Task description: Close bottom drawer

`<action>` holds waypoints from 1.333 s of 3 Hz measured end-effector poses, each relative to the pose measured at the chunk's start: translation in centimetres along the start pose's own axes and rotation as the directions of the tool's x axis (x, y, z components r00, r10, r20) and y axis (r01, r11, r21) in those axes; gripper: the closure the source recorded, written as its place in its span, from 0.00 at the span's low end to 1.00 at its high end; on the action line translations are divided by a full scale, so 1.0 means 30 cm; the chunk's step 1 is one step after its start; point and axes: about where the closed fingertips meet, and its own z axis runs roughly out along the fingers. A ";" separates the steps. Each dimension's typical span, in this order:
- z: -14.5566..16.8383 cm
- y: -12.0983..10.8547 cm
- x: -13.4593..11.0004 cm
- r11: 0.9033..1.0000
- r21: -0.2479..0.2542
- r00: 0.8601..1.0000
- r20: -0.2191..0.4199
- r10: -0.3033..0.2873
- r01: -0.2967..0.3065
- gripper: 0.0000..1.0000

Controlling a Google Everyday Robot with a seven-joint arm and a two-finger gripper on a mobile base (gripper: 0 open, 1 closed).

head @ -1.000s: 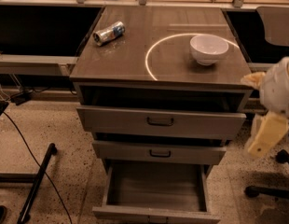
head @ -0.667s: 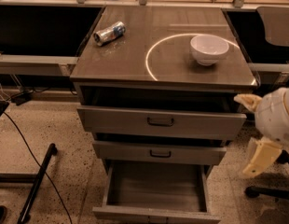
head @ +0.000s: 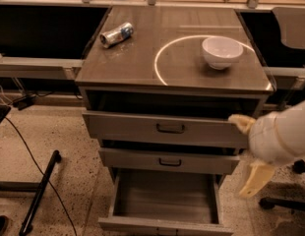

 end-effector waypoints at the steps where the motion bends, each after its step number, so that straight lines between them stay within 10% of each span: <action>1: 0.348 0.156 0.064 0.995 -0.095 0.997 0.072 0.023 -0.017 0.00; 4: 0.791 0.288 0.222 0.992 -0.127 0.986 0.164 0.040 -0.019 0.00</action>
Offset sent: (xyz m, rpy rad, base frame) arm -0.0427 0.0648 -0.2751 0.1741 0.0946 0.0977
